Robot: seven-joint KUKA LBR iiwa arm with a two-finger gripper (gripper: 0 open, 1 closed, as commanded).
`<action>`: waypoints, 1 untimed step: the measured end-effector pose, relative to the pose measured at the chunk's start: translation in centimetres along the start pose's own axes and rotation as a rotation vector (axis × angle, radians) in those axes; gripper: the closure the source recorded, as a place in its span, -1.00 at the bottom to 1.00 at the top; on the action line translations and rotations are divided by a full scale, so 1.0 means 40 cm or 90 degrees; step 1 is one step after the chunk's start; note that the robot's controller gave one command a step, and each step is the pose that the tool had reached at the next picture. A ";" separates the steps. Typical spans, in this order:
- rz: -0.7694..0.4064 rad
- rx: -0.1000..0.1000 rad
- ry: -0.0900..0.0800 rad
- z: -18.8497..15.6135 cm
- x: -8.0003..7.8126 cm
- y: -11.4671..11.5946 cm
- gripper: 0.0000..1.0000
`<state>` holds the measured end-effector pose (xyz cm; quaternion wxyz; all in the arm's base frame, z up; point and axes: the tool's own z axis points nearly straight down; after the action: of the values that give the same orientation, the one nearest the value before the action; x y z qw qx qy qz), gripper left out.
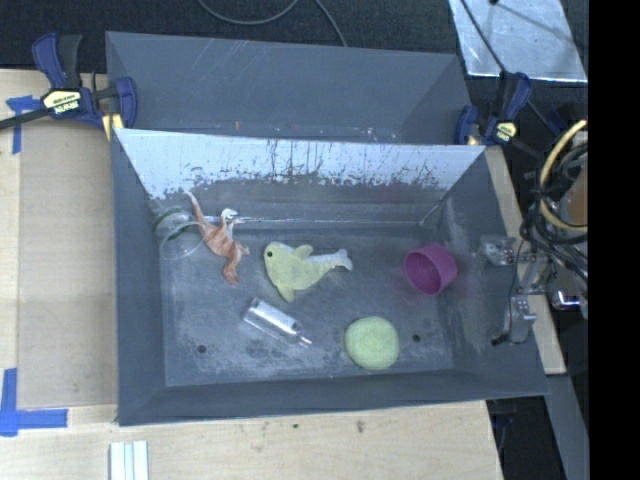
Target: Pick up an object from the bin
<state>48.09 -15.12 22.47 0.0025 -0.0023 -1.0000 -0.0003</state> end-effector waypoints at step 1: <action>-0.003 0.001 -0.006 -0.011 -0.005 0.002 -1.00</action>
Offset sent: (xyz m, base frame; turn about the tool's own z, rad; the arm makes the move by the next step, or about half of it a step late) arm 0.0072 0.0976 -0.1547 0.0695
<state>48.28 -15.03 22.92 -0.0020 -0.0001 -1.0000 0.0007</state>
